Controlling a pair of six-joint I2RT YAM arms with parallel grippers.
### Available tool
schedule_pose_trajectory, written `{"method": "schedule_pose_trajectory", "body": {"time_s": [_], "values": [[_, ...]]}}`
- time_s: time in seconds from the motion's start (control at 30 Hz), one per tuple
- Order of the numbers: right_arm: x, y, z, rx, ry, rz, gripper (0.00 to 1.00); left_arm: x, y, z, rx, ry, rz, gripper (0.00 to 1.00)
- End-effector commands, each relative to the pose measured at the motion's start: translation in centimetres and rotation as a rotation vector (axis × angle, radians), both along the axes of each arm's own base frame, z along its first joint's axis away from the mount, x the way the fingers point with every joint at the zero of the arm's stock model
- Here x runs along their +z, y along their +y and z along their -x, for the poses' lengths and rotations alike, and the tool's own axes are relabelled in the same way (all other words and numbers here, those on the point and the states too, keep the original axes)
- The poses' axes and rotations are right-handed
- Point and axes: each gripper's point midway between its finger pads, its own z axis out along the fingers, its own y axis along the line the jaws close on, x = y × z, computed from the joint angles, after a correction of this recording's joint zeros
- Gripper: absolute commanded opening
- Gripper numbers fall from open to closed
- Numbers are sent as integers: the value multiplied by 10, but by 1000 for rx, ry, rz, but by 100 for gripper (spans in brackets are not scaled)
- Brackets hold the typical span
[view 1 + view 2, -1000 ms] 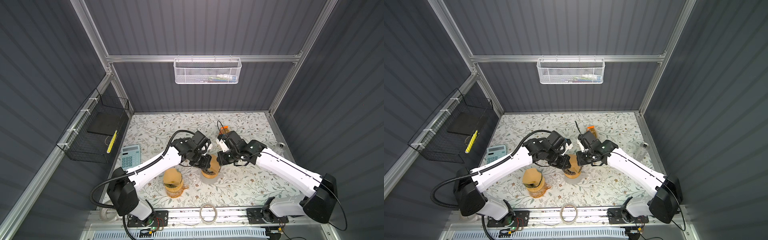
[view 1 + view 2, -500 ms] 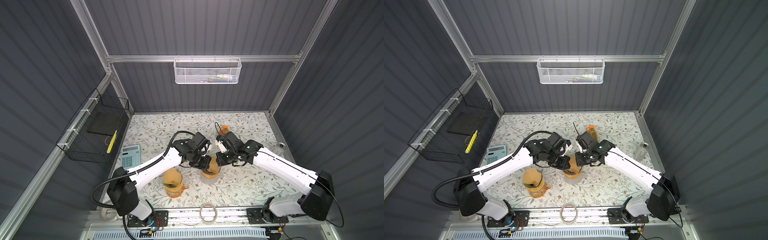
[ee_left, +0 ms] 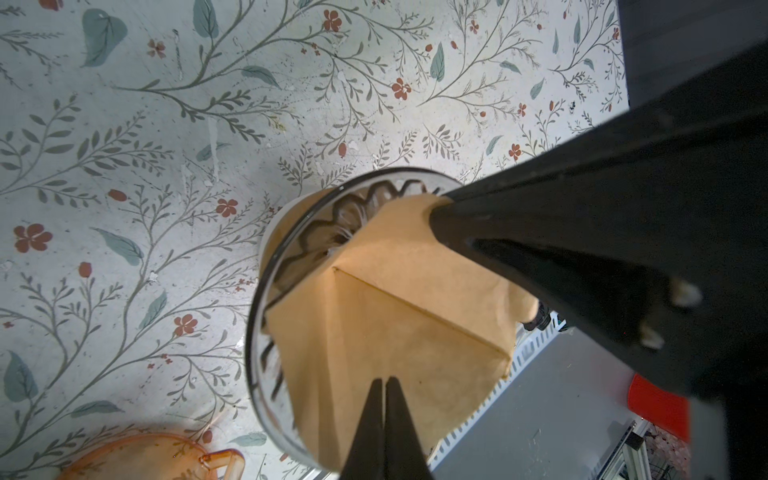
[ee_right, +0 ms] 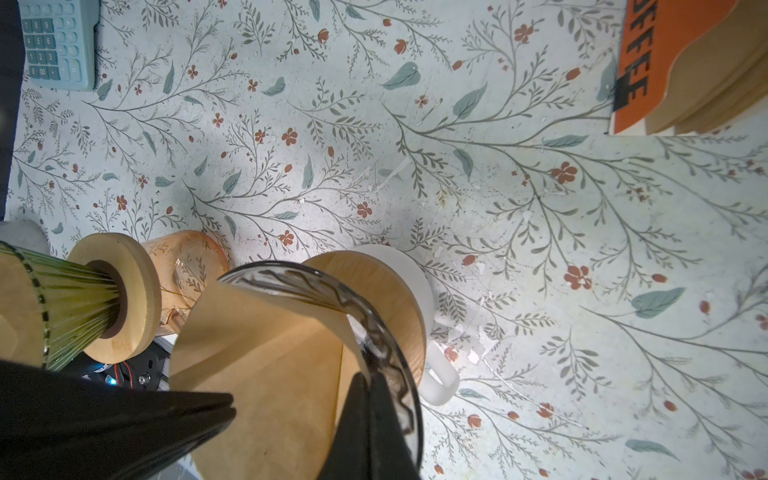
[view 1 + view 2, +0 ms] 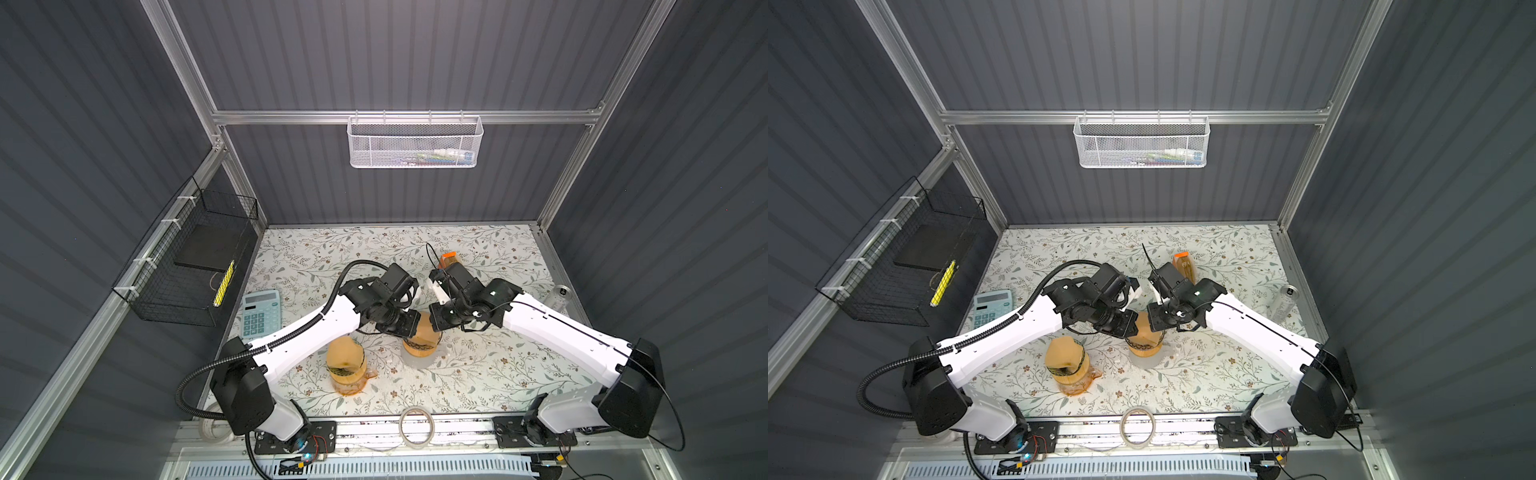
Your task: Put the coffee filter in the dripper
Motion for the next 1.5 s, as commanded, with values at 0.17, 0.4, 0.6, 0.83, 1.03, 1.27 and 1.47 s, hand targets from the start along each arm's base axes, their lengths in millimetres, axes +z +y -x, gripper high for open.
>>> {"method": "schedule_pose_trajectory", "body": {"time_s": [0.17,0.4,0.6,0.83,1.03,1.27,1.47], "values": [[2,5,-3,0,-11,16,0,-2,8,6,-5,-1,-22,6],[-3,5,-3,3,-13,35,0,-8,7,6,1,2,-16,5],[-6,4,-3,4,-12,49,0,-11,8,6,0,8,-20,4],[-11,5,-1,10,-14,63,0,-14,8,7,-1,12,-26,4],[-13,6,-1,13,-15,64,0,-17,9,8,4,16,-26,3],[-15,5,-1,16,-21,69,0,-19,11,8,10,18,-31,3],[-15,5,-1,18,-31,71,0,-17,11,8,10,13,-28,3]]}}
